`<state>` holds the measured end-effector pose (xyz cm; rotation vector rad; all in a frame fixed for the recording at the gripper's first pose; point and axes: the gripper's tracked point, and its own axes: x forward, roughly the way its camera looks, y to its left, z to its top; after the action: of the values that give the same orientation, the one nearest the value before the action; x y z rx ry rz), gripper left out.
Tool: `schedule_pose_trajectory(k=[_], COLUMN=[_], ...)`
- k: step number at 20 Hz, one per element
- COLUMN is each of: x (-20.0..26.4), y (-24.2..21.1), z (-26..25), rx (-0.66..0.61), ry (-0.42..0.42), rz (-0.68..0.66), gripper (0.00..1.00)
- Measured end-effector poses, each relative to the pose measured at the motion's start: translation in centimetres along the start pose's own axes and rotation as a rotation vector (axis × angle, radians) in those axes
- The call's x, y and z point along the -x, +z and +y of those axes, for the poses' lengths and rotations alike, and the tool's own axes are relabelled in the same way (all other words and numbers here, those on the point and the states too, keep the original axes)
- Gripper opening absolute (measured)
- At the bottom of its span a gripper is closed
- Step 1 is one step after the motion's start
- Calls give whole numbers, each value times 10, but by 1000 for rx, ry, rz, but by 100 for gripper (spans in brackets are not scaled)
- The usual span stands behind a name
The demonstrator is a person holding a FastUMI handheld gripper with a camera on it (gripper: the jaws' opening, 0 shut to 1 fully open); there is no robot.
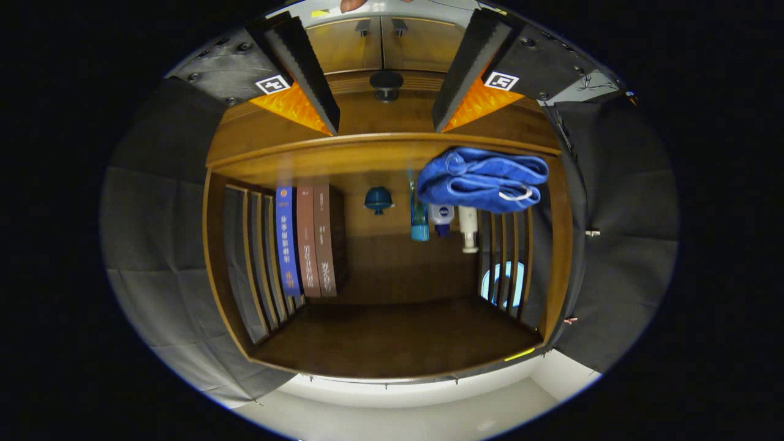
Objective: Pull open the drawer, take out the items inside it, and place them on the countertop above the cabinet.
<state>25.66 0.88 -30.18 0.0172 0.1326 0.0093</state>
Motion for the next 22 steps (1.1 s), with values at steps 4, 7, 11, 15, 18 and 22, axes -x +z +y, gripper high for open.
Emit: schedule_pose_trajectory(k=[4, 7, 11, 15, 18, 22], x=[-26, -42, -45, -45, -44, -30], y=[-34, -58, -85, -83, -81, -82], z=[-4, -2, 0, -3, -4, -6], rx=[6, 1, 46, 52, 102, 43], ry=[-25, -25, -33, -30, -3, -8], rz=[40, 102, 159, 129, 126, 152], gripper=[93, 75, 66, 46, 28, 21])
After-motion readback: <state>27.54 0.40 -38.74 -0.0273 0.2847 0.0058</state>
